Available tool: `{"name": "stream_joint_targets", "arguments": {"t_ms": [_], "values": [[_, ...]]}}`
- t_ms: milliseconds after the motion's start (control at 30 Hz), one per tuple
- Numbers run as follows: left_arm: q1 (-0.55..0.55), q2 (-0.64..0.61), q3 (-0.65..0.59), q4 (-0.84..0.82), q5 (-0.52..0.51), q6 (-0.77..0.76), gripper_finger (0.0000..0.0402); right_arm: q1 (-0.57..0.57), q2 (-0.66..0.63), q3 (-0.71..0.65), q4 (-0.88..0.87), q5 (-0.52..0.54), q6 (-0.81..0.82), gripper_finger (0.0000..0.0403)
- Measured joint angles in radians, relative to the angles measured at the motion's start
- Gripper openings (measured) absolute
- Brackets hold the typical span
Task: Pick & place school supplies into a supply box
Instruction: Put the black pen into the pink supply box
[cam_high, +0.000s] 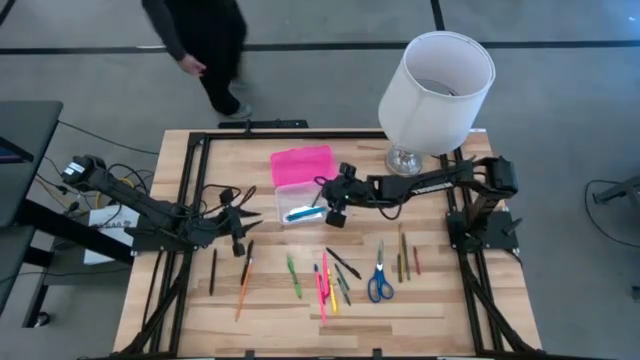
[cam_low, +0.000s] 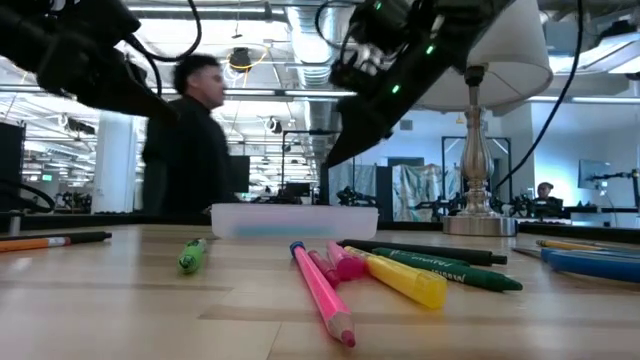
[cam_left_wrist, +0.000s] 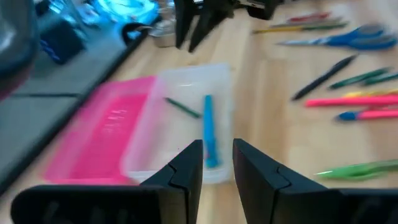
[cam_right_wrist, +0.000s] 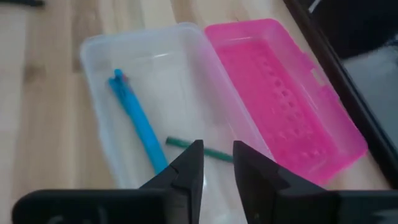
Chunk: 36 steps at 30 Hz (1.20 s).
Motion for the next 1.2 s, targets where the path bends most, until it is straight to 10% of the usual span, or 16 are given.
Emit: {"name": "stream_joint_targets", "arguments": {"t_ms": [500,1200], "values": [[0.000,0.000,0.012,0.211,0.289,0.050,0.0084,0.266,-0.239,-0.016,-0.298,0.104,0.094,0.0074],[-0.027,0.300,0.149,-0.320,0.286,-0.720,0.0084,0.603,-0.253,-0.016,-0.674,0.556,0.474,0.0074]]}}
